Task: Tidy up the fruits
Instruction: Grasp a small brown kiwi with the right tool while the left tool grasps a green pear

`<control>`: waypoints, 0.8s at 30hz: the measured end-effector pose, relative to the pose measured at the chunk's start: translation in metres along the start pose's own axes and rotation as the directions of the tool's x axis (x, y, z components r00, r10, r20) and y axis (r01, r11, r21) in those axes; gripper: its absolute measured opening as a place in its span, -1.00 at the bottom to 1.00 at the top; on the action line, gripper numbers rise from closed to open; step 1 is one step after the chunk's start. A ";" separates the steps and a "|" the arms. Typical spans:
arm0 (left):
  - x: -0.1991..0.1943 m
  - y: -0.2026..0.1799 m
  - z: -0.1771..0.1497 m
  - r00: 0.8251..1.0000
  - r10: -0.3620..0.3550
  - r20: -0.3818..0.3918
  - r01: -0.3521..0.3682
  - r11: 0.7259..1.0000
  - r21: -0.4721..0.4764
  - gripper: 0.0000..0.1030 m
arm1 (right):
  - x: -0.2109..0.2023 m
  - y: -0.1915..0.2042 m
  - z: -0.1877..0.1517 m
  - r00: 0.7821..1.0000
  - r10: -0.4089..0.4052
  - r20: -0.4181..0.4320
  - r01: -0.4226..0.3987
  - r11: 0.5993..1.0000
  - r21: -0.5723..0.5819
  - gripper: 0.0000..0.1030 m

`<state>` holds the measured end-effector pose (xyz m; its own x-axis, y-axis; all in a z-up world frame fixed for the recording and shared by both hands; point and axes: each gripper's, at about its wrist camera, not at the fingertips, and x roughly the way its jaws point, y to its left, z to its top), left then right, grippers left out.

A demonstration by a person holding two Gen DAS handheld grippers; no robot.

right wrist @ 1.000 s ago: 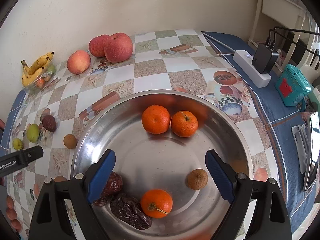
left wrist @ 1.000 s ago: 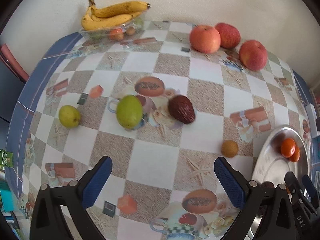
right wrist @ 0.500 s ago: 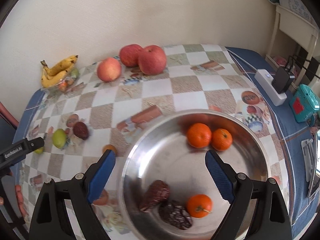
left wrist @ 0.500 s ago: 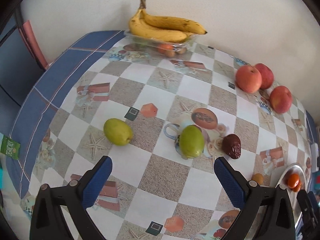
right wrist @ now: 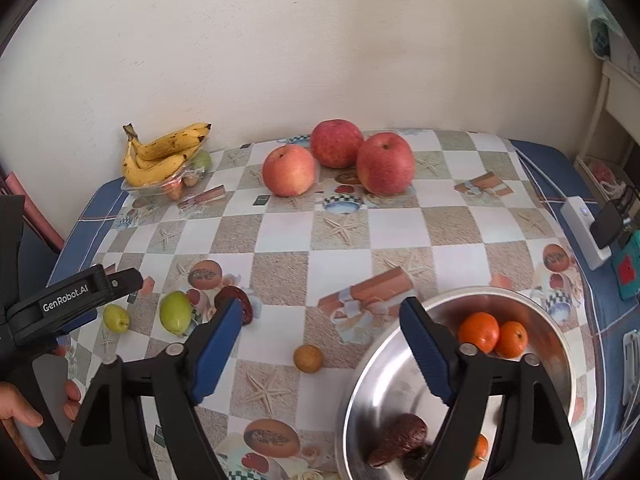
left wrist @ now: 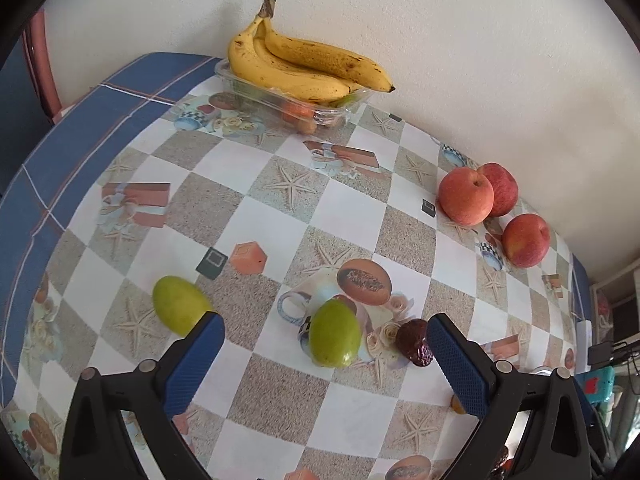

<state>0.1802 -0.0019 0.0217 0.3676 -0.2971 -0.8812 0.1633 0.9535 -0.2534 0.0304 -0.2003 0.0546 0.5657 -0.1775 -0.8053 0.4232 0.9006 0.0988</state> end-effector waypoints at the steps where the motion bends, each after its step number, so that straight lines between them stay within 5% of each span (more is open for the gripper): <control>1: 0.002 0.002 0.001 1.000 -0.005 -0.004 0.005 1.000 -0.009 0.97 | 0.004 0.004 0.001 1.000 0.002 -0.004 -0.002 1.000 -0.010 0.46; 12: 0.038 0.005 -0.009 0.993 -0.048 -0.111 0.048 0.999 0.000 0.72 | 0.046 0.023 -0.009 0.995 0.004 -0.097 -0.011 0.997 -0.076 -0.02; 20: 0.060 0.001 -0.023 0.985 -0.020 -0.173 0.023 1.000 0.015 0.49 | 0.072 0.026 -0.031 0.980 -0.058 -0.189 0.033 0.990 -0.134 -0.16; 24: 0.062 -0.004 -0.026 0.985 -0.013 -0.173 0.019 0.999 0.032 0.12 | 0.077 0.029 -0.036 0.975 -0.084 -0.204 0.050 0.985 -0.167 -0.25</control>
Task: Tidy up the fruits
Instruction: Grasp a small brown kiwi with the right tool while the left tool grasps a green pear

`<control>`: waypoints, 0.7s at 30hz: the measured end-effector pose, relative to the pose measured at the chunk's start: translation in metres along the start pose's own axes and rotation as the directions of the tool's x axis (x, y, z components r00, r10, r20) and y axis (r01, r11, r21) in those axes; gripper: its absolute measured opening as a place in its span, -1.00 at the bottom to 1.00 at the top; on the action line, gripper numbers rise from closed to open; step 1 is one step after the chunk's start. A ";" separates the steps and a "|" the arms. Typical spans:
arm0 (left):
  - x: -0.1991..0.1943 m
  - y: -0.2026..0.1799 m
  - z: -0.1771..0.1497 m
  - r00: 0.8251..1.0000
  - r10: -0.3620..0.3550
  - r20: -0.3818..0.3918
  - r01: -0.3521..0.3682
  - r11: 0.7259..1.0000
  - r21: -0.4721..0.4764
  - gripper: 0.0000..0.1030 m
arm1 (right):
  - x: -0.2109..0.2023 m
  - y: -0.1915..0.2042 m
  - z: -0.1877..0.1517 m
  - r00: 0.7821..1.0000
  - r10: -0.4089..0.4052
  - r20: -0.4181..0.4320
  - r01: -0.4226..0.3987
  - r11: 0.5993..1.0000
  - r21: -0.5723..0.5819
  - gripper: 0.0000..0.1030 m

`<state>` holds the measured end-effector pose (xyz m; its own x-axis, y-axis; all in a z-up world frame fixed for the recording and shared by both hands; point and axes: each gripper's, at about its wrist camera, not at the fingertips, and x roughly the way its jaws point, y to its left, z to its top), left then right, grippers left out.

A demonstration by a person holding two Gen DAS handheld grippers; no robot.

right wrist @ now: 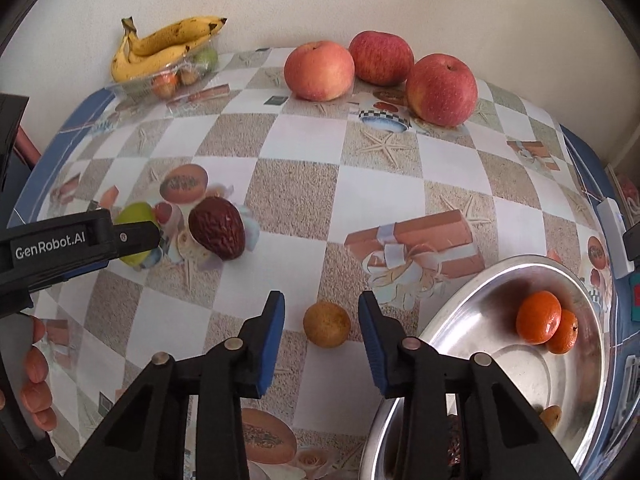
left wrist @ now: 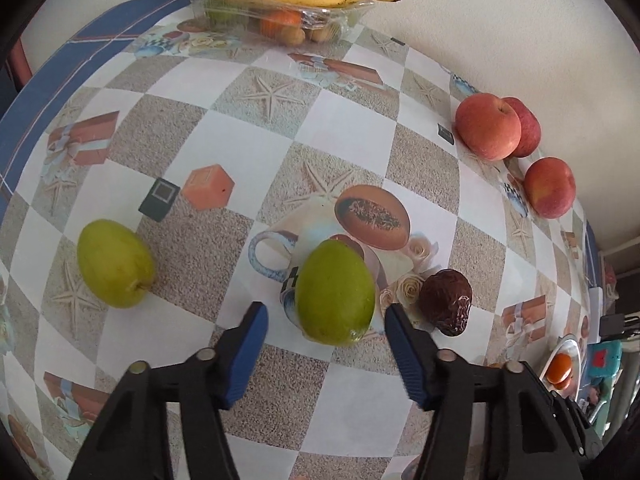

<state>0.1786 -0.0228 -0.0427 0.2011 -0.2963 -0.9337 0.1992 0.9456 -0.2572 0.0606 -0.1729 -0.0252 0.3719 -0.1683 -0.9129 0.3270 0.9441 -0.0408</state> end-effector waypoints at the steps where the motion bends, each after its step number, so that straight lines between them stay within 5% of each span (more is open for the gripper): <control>1: 0.000 -0.001 0.001 1.000 -0.009 -0.001 0.009 1.000 0.001 0.05 | 0.001 0.001 -0.001 1.000 -0.008 -0.002 0.008 1.000 -0.005 -0.27; 4: 0.001 -0.002 0.000 1.000 -0.016 -0.005 0.016 1.000 0.004 -0.21 | 0.003 0.002 -0.002 1.000 -0.022 -0.008 0.022 1.000 -0.010 -0.41; 21: -0.026 -0.004 -0.021 0.999 -0.013 0.030 0.012 0.999 0.031 -0.22 | -0.020 0.005 -0.007 0.998 0.059 0.022 -0.059 0.998 0.014 -0.48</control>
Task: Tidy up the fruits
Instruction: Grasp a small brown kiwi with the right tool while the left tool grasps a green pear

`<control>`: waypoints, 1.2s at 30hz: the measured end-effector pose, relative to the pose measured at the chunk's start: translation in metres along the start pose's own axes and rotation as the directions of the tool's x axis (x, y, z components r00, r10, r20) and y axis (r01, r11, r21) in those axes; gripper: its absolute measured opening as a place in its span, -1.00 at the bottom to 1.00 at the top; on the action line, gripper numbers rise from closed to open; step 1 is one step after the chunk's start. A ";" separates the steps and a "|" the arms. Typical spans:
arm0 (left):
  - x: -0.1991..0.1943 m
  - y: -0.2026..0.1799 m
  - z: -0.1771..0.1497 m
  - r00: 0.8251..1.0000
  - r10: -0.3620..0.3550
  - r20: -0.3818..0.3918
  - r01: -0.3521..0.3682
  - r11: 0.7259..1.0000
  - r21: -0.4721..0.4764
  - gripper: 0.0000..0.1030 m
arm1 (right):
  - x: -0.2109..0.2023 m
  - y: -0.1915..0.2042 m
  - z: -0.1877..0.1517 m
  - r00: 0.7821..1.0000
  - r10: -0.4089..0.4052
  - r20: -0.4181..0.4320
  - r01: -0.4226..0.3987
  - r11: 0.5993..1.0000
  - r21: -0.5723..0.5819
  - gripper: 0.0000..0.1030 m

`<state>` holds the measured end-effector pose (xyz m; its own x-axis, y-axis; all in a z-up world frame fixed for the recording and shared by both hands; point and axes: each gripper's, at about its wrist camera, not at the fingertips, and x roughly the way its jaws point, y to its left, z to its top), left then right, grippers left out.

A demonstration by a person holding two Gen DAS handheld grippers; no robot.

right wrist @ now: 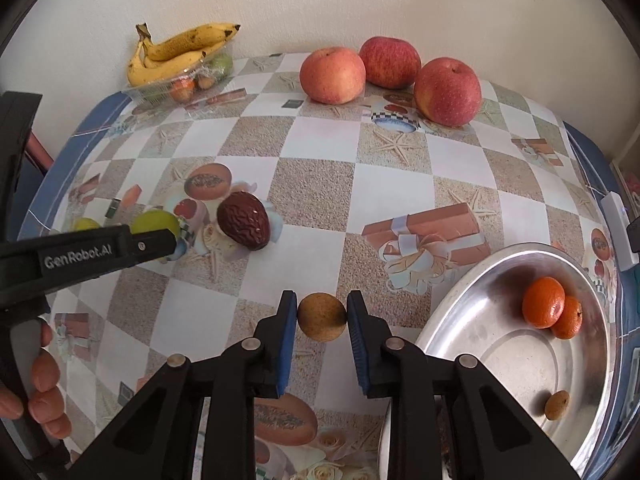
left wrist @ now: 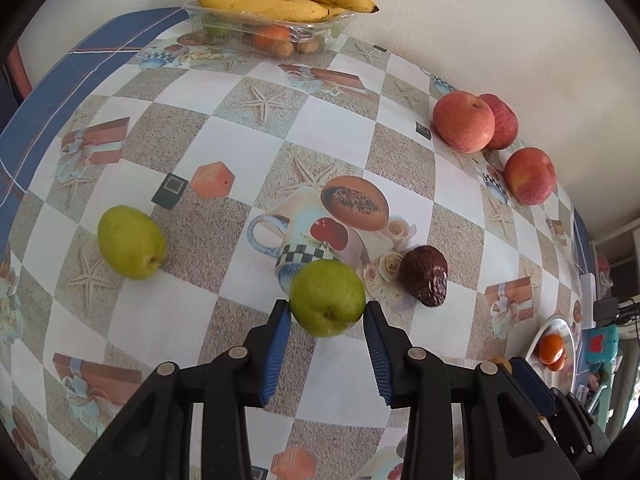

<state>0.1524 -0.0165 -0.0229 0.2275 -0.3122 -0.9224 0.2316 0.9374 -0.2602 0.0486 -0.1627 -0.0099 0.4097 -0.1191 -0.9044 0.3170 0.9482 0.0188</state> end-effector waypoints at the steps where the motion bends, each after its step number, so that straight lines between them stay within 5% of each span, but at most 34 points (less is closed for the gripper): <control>1: -0.002 -0.001 -0.003 1.000 0.001 0.001 -0.001 1.000 0.004 -0.22 | -0.004 0.000 -0.001 1.000 0.004 0.006 -0.004 1.000 0.001 -0.48; 7: -0.020 -0.008 -0.015 1.000 -0.014 0.024 0.013 1.000 0.018 -0.30 | -0.028 0.001 -0.009 0.999 0.015 0.031 -0.015 1.000 0.007 -0.48; 9: -0.026 -0.011 -0.018 0.999 -0.021 0.035 0.021 1.000 0.024 -0.58 | -0.036 0.001 -0.012 0.999 0.018 0.041 -0.019 1.000 0.011 -0.48; 22: -0.025 -0.002 -0.029 0.998 -0.061 0.006 0.061 0.997 -0.036 -0.57 | -0.065 -0.007 -0.032 0.997 0.041 0.072 -0.043 0.999 0.031 -0.48; 25: -0.021 -0.010 -0.033 0.997 -0.072 -0.022 0.072 0.997 -0.009 -0.35 | -0.066 -0.011 -0.031 0.996 0.051 0.071 -0.054 0.998 0.044 -0.48; 27: -0.018 -0.017 -0.037 0.995 -0.090 -0.043 0.091 0.996 0.010 -0.02 | -0.067 -0.012 -0.031 0.996 0.055 0.071 -0.059 0.997 0.046 -0.48; 36: -0.015 -0.024 -0.052 0.997 0.043 -0.059 -0.035 0.992 0.121 0.17 | -0.069 -0.024 -0.037 0.998 0.046 0.050 -0.050 0.995 0.090 -0.48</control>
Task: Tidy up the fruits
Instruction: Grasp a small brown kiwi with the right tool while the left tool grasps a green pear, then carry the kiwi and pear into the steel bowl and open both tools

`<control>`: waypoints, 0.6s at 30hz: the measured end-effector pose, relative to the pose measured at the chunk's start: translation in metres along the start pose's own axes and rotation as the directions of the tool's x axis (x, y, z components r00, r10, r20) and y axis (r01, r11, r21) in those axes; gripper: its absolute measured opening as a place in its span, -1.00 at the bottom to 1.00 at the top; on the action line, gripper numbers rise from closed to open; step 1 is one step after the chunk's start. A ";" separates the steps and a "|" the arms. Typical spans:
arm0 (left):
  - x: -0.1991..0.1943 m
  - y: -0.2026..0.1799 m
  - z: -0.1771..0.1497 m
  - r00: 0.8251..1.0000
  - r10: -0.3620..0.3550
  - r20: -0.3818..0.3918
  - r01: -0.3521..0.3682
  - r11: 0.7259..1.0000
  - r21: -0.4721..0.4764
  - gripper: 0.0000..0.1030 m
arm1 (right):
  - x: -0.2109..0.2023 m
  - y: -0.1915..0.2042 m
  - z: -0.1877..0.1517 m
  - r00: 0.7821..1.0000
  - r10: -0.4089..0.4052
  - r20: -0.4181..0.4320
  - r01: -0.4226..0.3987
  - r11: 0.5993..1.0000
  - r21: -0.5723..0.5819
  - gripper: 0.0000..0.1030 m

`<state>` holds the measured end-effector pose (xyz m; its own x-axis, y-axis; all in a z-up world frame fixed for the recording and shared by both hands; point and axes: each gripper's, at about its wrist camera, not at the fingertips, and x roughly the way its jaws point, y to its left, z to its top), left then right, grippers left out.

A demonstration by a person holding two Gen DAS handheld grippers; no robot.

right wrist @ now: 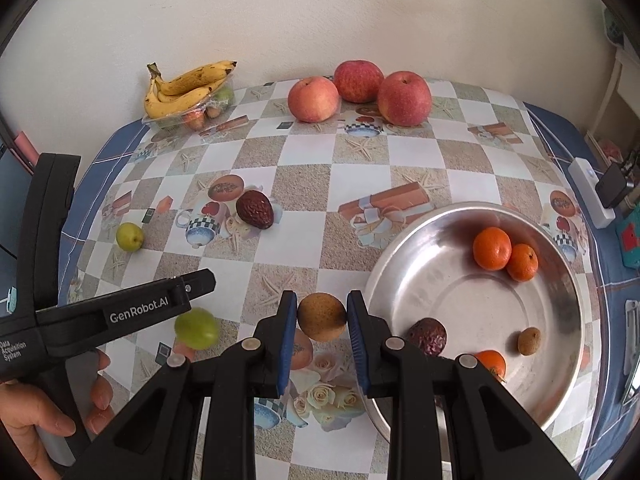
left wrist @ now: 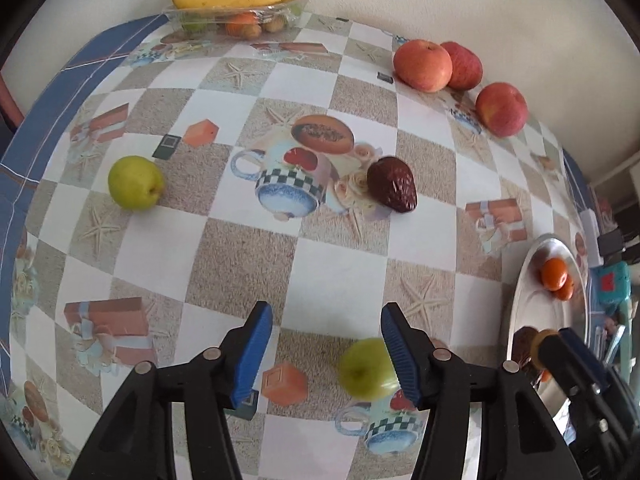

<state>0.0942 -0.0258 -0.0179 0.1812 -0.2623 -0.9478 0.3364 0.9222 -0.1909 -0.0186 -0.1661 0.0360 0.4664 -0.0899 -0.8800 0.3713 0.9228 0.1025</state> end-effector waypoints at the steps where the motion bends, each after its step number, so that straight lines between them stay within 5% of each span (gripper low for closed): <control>1: 0.001 0.001 -0.002 1.000 -0.007 -0.010 0.007 1.000 -0.002 0.17 | -0.001 -0.002 -0.001 1.000 0.001 -0.001 -0.001 1.000 0.006 -0.48; 9: 0.000 0.005 -0.013 0.996 -0.082 -0.023 0.081 0.996 -0.044 0.27 | -0.014 -0.009 -0.008 1.000 0.022 0.018 -0.023 0.999 0.032 -0.48; 18: 0.014 -0.014 -0.028 0.967 -0.227 -0.113 0.221 0.973 -0.066 0.20 | -0.022 -0.015 -0.014 0.999 0.039 0.027 -0.040 0.998 0.050 -0.48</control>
<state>0.0664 -0.0348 -0.0357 -0.0053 -0.4313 -0.9022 0.3067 0.8580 -0.4119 -0.0452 -0.1726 0.0475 0.5017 -0.0636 -0.8627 0.3919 0.9058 0.1611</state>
